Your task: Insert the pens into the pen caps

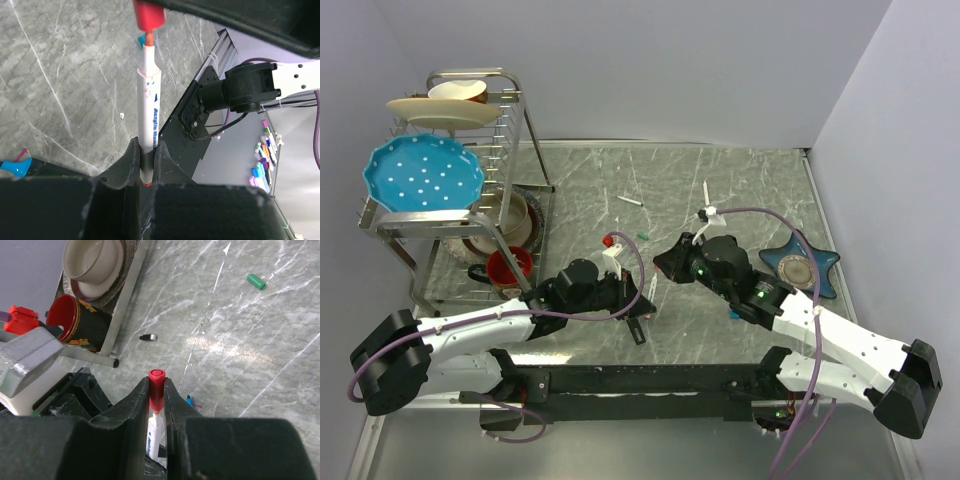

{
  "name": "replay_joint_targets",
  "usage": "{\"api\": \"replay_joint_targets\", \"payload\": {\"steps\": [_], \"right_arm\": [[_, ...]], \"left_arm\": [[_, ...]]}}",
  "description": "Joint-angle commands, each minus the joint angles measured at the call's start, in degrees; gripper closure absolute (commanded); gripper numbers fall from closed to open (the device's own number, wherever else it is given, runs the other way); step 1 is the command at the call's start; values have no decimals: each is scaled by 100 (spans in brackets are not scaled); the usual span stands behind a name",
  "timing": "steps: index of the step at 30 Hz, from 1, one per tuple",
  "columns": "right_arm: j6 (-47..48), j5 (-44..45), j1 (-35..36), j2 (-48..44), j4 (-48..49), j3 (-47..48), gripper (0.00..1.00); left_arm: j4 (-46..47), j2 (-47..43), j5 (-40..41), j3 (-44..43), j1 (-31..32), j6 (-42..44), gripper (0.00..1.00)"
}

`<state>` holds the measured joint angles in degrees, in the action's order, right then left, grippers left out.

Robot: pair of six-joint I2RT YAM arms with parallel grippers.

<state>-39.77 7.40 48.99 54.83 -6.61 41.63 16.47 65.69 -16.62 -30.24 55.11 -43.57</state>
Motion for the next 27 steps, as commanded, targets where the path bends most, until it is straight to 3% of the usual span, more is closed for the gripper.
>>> {"api": "replay_joint_targets", "payload": {"steps": [1,12,20,23,27], "right_arm": [[31,-37,40,-95,248,-128,100],[-312,-538,233,-499,757,-699,100],[-479,-345,479,-824,1083,-1121,100],[-558,-196,585,-1044,1170,-1183,94],[-629,235,953,-1404,1311,-1262,75]], "left_arm": [[164,-214,54,-140,26,121,99],[357,-83,19,-324,26,95,99],[638,-144,-34,-474,26,164,99],[533,-171,71,-606,26,261,99],[454,-144,19,-808,26,367,99]]}}
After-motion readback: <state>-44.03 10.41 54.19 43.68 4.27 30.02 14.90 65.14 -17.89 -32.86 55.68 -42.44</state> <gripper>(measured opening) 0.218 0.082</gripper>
